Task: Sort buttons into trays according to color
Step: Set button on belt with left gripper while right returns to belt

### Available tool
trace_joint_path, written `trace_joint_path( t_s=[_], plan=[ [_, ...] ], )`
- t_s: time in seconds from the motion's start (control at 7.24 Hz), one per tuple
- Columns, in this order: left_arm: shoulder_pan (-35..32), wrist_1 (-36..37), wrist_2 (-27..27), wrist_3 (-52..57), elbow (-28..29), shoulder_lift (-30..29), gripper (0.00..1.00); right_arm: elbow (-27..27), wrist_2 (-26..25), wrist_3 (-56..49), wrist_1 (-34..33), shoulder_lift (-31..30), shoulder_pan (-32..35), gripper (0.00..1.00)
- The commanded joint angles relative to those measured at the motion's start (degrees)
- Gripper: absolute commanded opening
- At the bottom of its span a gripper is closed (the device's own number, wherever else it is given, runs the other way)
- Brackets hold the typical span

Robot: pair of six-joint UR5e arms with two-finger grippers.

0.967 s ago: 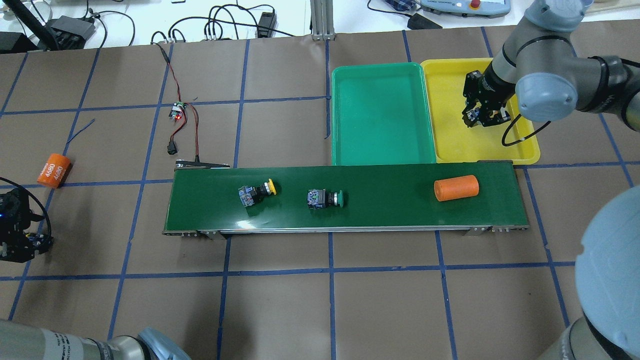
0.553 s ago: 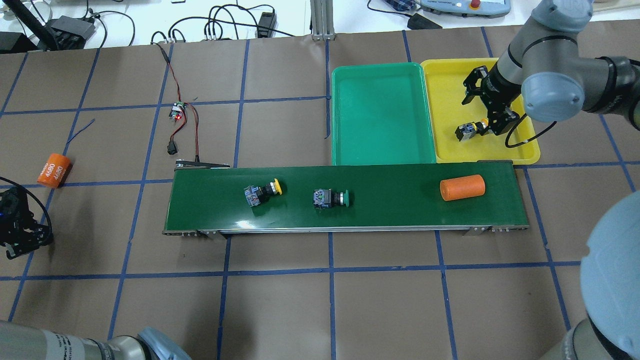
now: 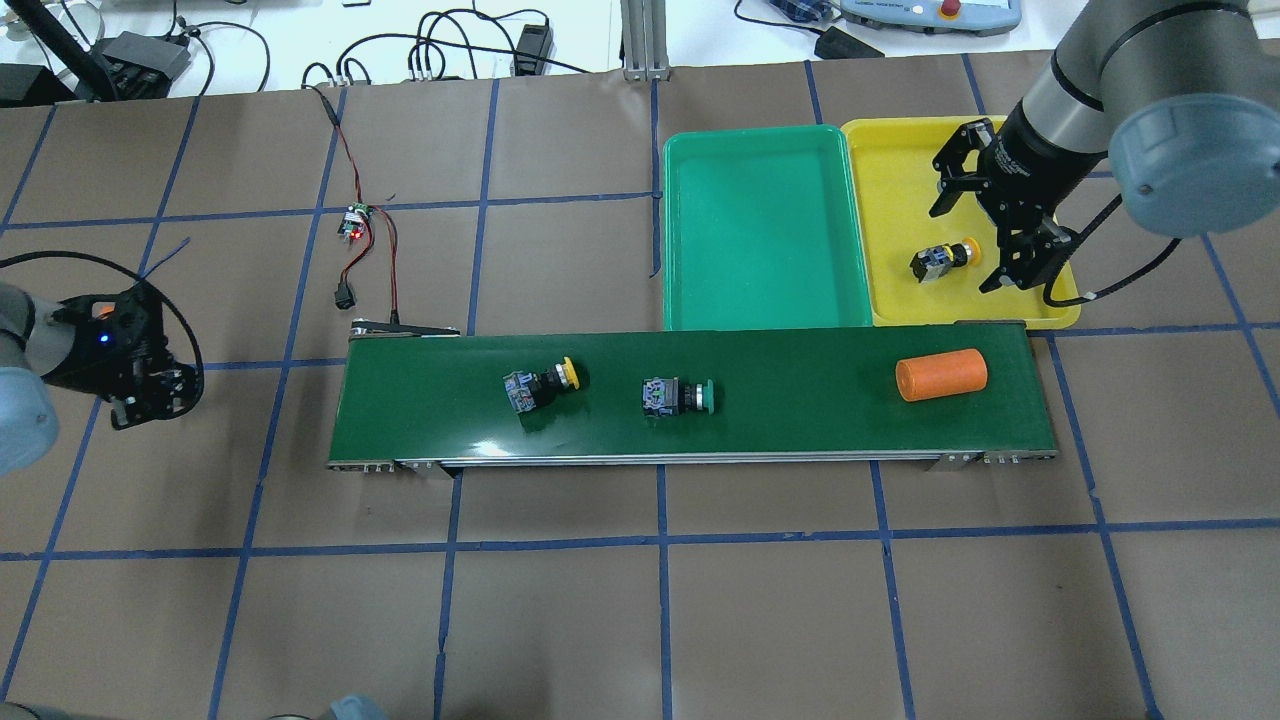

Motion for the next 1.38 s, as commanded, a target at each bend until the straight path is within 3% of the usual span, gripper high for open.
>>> trace_joint_path(
  t_s=[0.0, 0.28, 0.41, 0.55, 0.69, 0.97, 1.11, 1.24],
  plan=[
    [-15.36, -1.07, -2.27, -0.23, -0.78, 4.18, 0.00, 7.16, 0.57, 5.70, 1.81, -7.93, 4.70, 1.00],
    [-24.70, -2.40, -1.12, -8.26, -2.97, 6.30, 0.00, 8.87, 0.65, 10.20, 1.72, -8.22, 7.44, 1.00],
    [-28.49, -2.23, -0.77, -12.23, -3.42, 6.83, 0.06, 9.30, 0.74, 12.04, 1.80, -6.74, 9.28, 1.00],
    [-30.18, -1.79, -1.03, -16.45, -4.21, 6.05, 0.49, 9.39, 0.66, 15.54, -0.11, -4.38, 10.60, 1.00],
    [-30.19, -1.70, -1.03, -20.84, -4.39, 5.61, 0.99, 9.40, 0.66, 18.71, -3.96, -2.96, 11.83, 1.00],
    [-28.97, -1.61, -0.77, -21.41, -3.69, 6.56, 1.00, 9.40, 0.57, 20.31, -4.70, -0.06, 15.26, 1.00],
    [-25.57, -1.44, 2.10, -21.85, -3.16, 7.35, 1.00, 9.40, 0.65, 24.41, -6.61, 2.21, 16.06, 1.00],
    [-18.05, -1.52, 1.87, -21.85, -2.81, 7.36, 1.00, 9.40, 0.66, 28.80, -11.68, 4.24, 17.28, 1.00]
  ],
)
